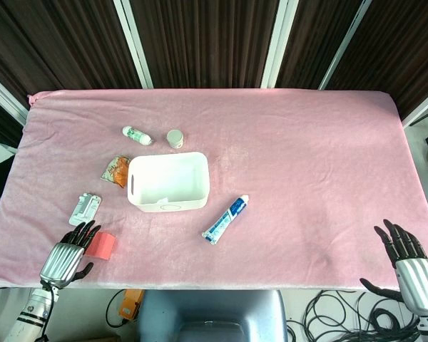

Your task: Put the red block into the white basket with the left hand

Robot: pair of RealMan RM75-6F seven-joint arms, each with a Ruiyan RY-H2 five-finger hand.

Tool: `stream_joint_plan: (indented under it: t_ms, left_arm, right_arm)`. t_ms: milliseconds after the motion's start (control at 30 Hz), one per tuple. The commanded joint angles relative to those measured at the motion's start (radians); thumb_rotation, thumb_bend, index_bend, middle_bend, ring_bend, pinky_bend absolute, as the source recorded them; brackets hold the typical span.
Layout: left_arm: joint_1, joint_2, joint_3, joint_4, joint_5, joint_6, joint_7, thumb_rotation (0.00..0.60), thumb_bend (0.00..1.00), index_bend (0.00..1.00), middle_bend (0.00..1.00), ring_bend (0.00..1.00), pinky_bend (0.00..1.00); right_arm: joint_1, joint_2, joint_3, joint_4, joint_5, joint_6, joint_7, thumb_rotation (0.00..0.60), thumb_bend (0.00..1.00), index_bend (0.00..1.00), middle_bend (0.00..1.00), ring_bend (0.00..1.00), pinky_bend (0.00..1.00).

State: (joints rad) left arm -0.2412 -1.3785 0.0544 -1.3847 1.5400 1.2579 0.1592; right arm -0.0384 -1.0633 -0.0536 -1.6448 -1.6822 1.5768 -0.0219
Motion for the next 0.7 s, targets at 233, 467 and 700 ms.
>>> stream_joint_plan:
  t_ms: [233, 467, 700]
  left_arm:
    - [0.0, -0.002, 0.001, 0.001, 0.001, 0.002, 0.003, 0.6, 0.32, 0.0, 0.0, 0.0, 0.22]
    - [-0.015, -0.004, 0.002, 0.005, -0.004, -0.028, 0.003, 0.6, 0.32, 0.01, 0.0, 0.0, 0.22]
    - [-0.046, -0.011, -0.012, -0.009, -0.019, -0.069, 0.032, 0.6, 0.33, 0.06, 0.02, 0.07, 0.27]
  right_arm:
    - [0.0, 0.0, 0.0, 0.0, -0.002, -0.001, 0.0, 0.6, 0.1, 0.0, 0.0, 0.0, 0.23]
    - [0.002, 0.001, -0.003, -0.001, -0.002, -0.009, -0.004, 0.6, 0.1, 0.0, 0.0, 0.0, 0.23]
    - [0.009, 0.01, -0.006, -0.006, -0.002, -0.024, 0.002, 0.6, 0.1, 0.0, 0.0, 0.0, 0.23]
